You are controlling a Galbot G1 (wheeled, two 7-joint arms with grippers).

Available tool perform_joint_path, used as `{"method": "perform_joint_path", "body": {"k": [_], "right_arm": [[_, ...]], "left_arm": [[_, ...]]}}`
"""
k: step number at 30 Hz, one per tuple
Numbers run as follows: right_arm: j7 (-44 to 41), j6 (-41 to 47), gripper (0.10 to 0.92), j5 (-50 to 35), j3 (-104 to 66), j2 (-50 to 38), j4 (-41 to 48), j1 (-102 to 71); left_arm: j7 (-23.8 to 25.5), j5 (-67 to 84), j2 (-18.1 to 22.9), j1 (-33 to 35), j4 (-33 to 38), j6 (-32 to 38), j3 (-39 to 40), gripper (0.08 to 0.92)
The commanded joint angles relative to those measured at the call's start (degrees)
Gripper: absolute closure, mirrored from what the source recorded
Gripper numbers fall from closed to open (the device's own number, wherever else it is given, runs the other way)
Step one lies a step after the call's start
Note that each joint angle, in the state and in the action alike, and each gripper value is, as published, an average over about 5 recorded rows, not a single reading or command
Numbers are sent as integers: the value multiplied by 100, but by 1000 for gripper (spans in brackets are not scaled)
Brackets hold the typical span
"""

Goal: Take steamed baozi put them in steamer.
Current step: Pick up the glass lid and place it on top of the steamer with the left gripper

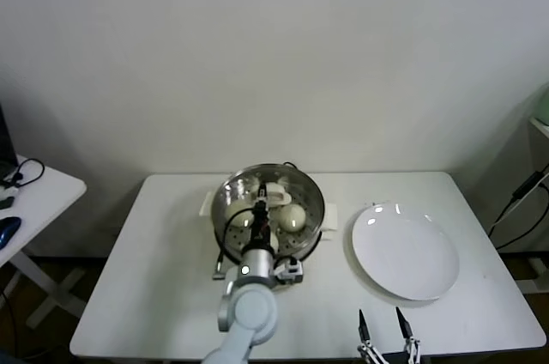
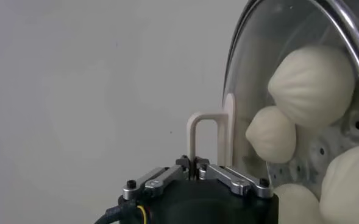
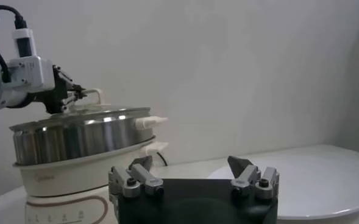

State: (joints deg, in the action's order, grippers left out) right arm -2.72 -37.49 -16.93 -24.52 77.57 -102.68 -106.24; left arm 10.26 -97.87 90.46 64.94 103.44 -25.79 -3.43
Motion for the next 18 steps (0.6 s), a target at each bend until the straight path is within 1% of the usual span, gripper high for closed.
{"method": "perform_joint_path", "body": {"k": [1, 4, 8, 11, 14, 18], "right_arm": [[6, 2, 203, 0, 0, 5, -3, 3], [4, -1, 203, 3, -1, 5, -1, -2], [4, -9, 203, 6, -1, 4, 7, -5], [3, -12, 203, 8, 5, 5, 15, 1], [3, -16, 203, 12, 10, 9, 32, 11], [4, -26, 203, 15, 11, 12, 66, 17]], "left_arm": [[-19, 20, -24, 34, 48, 14, 9, 857], [-26, 24, -38, 47, 75, 16, 9, 803], [-23, 29, -75, 68, 101, 17, -5, 685], [-16, 32, -91, 89, 132, 23, -11, 615], [-11, 40, -96, 116, 182, 33, -10, 588], [4, 87, -108, 165, 316, 36, 13, 585]]}}
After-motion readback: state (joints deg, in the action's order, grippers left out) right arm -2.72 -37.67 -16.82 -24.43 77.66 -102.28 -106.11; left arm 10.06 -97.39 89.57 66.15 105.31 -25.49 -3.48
